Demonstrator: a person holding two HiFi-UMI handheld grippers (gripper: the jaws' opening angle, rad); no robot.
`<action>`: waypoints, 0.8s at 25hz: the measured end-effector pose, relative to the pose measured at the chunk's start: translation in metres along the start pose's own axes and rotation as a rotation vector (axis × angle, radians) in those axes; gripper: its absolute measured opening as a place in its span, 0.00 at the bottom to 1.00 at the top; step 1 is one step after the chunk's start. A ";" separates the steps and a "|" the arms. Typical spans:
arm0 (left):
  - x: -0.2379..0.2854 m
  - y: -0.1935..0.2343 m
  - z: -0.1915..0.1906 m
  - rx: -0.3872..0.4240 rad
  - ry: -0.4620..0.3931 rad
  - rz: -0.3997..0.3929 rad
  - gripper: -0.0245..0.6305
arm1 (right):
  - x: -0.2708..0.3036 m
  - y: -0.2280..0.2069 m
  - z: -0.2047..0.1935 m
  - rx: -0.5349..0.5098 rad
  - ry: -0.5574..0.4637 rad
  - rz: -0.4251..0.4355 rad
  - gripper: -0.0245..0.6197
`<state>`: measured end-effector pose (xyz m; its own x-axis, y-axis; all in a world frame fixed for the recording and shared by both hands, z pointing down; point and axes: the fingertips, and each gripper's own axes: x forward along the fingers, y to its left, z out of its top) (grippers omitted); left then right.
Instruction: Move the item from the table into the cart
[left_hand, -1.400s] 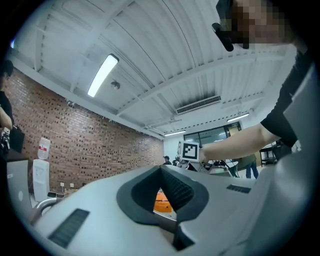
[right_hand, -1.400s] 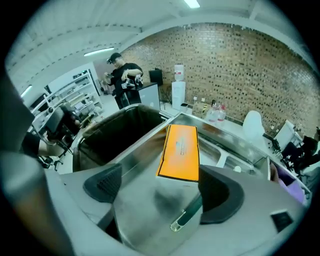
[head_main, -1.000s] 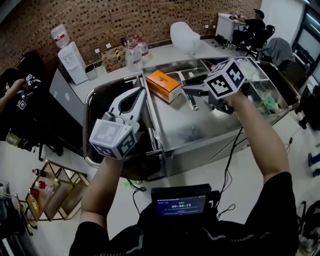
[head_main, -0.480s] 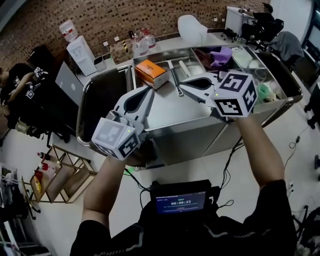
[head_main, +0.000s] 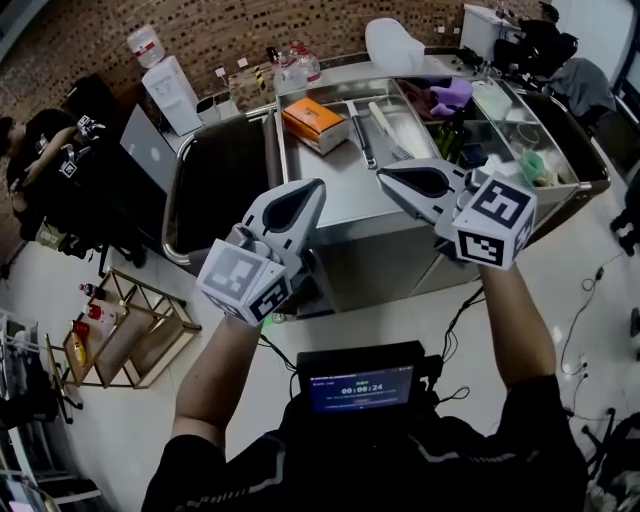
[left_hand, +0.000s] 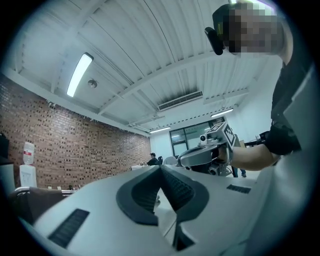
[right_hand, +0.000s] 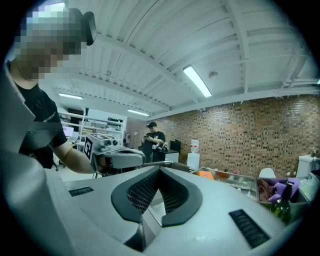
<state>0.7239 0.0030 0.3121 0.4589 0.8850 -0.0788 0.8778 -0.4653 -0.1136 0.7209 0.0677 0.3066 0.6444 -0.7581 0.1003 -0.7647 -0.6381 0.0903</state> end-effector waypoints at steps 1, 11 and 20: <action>-0.008 0.000 -0.001 -0.003 0.000 -0.001 0.05 | 0.002 0.007 -0.003 0.007 -0.011 0.003 0.05; -0.068 0.008 -0.024 -0.054 -0.004 0.016 0.05 | 0.010 0.051 -0.031 0.074 -0.069 -0.070 0.05; -0.079 -0.003 -0.036 -0.107 0.007 -0.019 0.05 | 0.015 0.066 -0.046 0.088 -0.063 -0.100 0.05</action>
<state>0.6896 -0.0652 0.3541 0.4425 0.8940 -0.0709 0.8959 -0.4441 -0.0082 0.6799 0.0205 0.3598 0.7183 -0.6950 0.0328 -0.6955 -0.7184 0.0094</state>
